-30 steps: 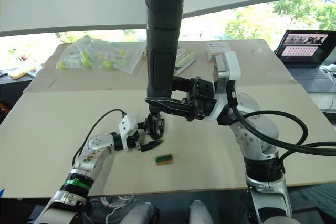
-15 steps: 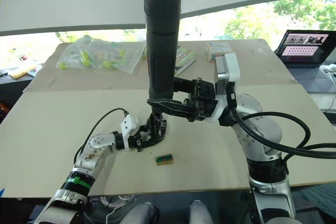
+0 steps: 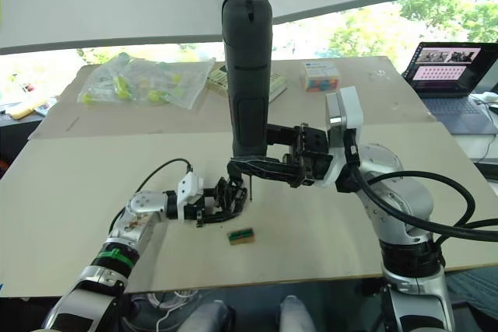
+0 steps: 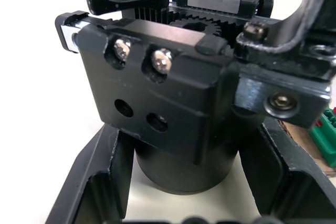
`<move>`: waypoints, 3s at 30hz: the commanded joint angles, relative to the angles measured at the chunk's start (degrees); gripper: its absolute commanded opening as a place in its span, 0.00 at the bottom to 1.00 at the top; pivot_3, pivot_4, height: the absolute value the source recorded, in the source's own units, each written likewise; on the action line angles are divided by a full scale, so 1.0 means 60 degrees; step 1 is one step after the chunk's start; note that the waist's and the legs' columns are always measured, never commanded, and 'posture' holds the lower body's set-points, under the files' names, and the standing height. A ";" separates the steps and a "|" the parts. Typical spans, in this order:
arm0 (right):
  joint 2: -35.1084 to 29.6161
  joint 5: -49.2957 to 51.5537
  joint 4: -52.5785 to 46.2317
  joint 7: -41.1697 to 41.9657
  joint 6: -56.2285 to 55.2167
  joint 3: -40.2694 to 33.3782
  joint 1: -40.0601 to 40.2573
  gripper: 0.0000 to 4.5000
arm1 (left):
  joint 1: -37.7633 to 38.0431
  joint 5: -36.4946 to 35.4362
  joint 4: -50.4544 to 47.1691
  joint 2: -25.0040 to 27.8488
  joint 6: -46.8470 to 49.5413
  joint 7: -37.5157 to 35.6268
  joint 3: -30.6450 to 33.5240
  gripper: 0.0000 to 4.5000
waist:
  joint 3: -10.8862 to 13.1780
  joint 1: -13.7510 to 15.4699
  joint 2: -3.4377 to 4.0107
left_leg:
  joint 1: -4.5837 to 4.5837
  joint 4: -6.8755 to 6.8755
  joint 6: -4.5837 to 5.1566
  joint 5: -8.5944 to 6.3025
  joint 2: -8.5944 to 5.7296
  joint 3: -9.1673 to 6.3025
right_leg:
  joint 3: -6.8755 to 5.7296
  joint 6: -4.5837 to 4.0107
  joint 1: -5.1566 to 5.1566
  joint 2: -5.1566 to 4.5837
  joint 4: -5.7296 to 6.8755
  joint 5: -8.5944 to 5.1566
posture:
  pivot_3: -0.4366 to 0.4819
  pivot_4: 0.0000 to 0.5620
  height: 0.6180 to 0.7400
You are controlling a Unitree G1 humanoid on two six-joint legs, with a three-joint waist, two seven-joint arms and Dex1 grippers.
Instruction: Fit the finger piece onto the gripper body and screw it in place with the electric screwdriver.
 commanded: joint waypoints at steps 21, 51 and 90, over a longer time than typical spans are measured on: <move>0.0006 0.0454 -0.0362 0.0034 -0.0052 -0.0227 -0.0111 0.43 | 0.2559 0.0104 -0.3403 -0.0009 0.1276 0.2673 0.0168 0.99 | -0.0001 -0.0089 0.0001 | 0.0006 -0.0002 0.0001 -0.0002 0.0008 0.0000 | 0.0005 0.0000 -0.0002 0.0003 0.0004 0.0001 | 0.48 0.27 1.00; 0.0191 0.0376 -0.0215 0.0019 -0.0094 -0.0211 -0.0385 0.43 | 0.2499 0.0404 -0.3499 -0.0314 0.1168 0.3350 -0.0336 0.51 | -0.0002 0.0061 0.0002 | 0.0010 0.0003 0.0002 -0.0002 -0.0002 0.0001 | 0.0004 0.0003 0.0009 -0.0006 0.0001 0.0002 | 0.48 0.27 1.00; 0.2214 -0.1664 0.1362 -0.0696 0.0222 0.1587 -0.2439 0.43 | 0.2674 0.0277 -0.4009 -0.0192 0.1768 0.3443 -0.0486 0.51 | -0.0005 0.0039 0.0005 | 0.0009 0.0005 0.0001 -0.0002 -0.0004 -0.0002 | 0.0004 0.0004 -0.0003 -0.0005 0.0010 0.0005 | 0.48 0.27 1.00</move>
